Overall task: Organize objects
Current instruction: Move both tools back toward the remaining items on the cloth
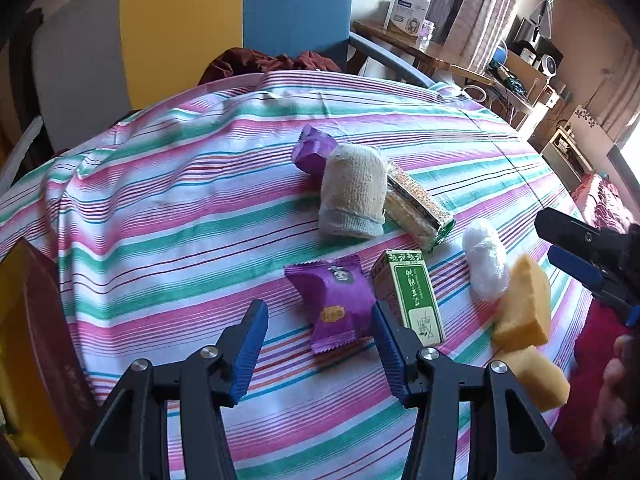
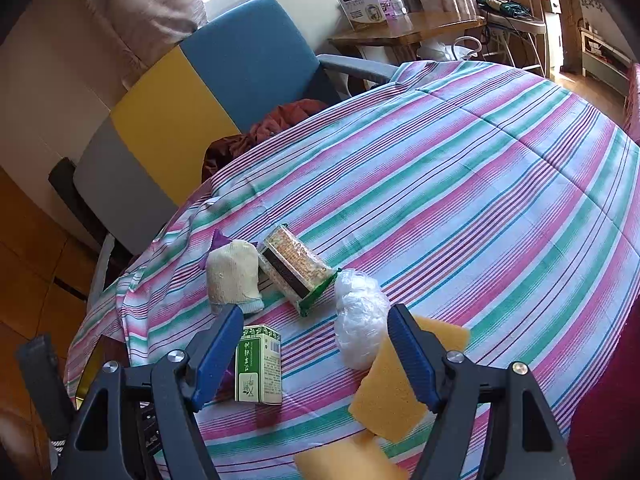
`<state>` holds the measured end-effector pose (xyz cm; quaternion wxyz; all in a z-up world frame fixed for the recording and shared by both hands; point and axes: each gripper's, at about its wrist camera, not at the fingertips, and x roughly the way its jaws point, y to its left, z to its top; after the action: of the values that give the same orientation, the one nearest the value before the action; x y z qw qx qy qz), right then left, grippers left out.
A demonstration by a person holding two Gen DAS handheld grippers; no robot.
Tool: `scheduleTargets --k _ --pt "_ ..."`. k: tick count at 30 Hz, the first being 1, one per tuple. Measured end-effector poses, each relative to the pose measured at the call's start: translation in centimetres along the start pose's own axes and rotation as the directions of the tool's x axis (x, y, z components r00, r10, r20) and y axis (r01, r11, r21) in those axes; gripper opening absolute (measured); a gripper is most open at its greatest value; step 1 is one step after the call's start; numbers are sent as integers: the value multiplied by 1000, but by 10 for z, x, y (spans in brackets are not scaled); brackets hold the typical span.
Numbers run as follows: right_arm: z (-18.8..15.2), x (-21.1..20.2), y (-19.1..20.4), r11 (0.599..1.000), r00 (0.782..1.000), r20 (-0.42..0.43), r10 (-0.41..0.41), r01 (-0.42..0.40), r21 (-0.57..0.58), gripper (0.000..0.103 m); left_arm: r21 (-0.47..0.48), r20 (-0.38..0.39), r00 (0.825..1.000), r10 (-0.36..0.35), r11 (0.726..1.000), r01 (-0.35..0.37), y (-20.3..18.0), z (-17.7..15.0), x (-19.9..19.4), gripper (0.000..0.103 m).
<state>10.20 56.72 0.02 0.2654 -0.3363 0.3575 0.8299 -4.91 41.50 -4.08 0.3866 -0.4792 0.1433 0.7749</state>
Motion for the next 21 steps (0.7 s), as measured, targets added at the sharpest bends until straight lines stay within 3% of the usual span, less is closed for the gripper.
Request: scheduleTargets --k 4,5,6,16,21 --pt "0 1 0 1000 1000 -5 -1 1 -3 76 18 -48 999 4 1000 -3 -12 10 28 54" --pt "0 2 0 1000 1000 -7 -2 1 -2 76 24 -54 998 17 1000 -16 -13 10 35 42" --pt "0 2 -1 1000 1000 -9 -1 1 -2 76 18 -56 998 22 1000 -21 -12 8 39 40" --pt "-4 4 12 998 1000 -19 15 -16 -65 76 -37 33 999 2 999 -1 15 -51 0 36" --pt "-10 12 32 986 997 -59 44 -53 -156 76 -45 64 998 -3 999 6 19 -83 -19 35"
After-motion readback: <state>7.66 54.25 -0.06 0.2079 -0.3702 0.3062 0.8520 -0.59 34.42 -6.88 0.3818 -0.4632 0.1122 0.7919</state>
